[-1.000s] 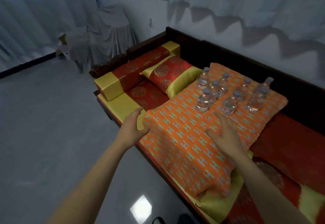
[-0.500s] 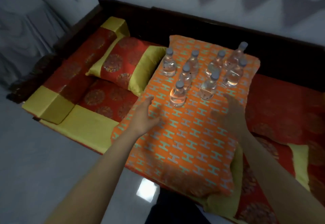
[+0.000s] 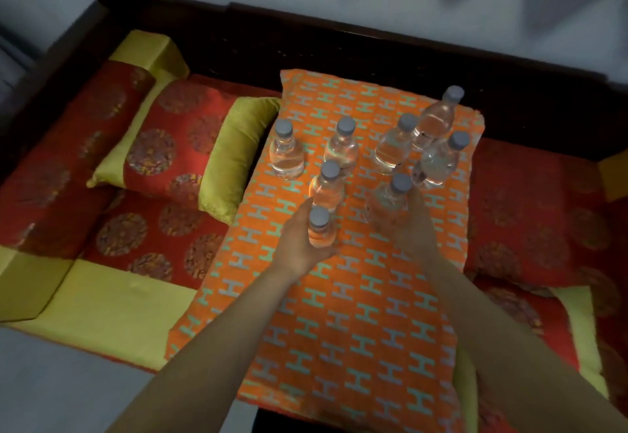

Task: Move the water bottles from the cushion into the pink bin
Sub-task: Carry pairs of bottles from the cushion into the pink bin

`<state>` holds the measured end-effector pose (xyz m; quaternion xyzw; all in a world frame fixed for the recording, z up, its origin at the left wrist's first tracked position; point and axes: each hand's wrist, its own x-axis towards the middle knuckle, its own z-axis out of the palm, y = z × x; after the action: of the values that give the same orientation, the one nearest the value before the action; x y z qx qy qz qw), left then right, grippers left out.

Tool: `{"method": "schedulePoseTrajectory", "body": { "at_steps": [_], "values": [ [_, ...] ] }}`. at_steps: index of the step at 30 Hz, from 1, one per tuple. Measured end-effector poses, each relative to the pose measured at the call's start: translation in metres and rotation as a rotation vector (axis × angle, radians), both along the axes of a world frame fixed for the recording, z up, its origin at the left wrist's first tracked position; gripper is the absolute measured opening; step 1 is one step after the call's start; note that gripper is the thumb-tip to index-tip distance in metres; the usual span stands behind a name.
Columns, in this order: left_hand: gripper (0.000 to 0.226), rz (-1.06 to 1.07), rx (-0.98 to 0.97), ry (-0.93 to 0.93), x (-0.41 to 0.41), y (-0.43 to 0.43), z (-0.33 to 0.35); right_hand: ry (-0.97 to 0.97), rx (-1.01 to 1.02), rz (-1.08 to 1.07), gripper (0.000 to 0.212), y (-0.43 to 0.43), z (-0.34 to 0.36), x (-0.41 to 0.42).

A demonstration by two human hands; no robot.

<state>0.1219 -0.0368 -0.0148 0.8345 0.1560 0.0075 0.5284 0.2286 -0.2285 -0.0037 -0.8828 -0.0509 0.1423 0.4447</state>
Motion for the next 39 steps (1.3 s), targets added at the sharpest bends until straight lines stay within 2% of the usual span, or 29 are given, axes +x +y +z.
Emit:
{"method": "schedulePoseTrajectory", "body": {
  "at_steps": [3, 7, 12, 16, 21, 25, 31, 36, 39],
  "values": [
    [0.064, 0.06, 0.029, 0.018, -0.003, -0.001, -0.006, -0.096, 0.027, -0.021, 0.067, 0.005, -0.011, 0.001],
    [0.069, 0.11, 0.056, 0.108, 0.002, 0.001, 0.0, -0.081, 0.084, -0.11, 0.059, 0.011, -0.009, 0.001],
    [0.066, 0.063, 0.078, 0.12, -0.005, 0.016, 0.017, -0.051, 0.102, -0.178, 0.079, 0.006, 0.005, -0.012],
    [0.064, 0.05, 0.029, -0.005, -0.016, 0.03, 0.049, -0.068, 0.159, -0.259, 0.064, -0.006, 0.024, -0.028],
    [0.06, 0.006, 0.014, -0.178, -0.021, 0.04, 0.097, -0.239, 0.198, -0.311, 0.052, -0.028, 0.065, -0.058],
    [0.058, -0.075, 0.021, -0.264, -0.024, 0.039, 0.129, -0.329, 0.221, -0.361, 0.057, -0.049, 0.104, -0.084],
    [0.047, -0.211, 0.057, -0.333, -0.035, -0.005, 0.173, -0.402, 0.233, -0.509, 0.063, -0.105, 0.168, -0.14],
    [0.061, -0.311, -0.028, -0.342, -0.033, -0.079, 0.203, -0.457, 0.199, -0.651, 0.053, -0.16, 0.208, -0.186],
    [0.06, -0.391, -0.066, -0.375, -0.037, -0.126, 0.211, -0.451, 0.177, -0.722, 0.054, -0.2, 0.218, -0.215]
  ]
}}
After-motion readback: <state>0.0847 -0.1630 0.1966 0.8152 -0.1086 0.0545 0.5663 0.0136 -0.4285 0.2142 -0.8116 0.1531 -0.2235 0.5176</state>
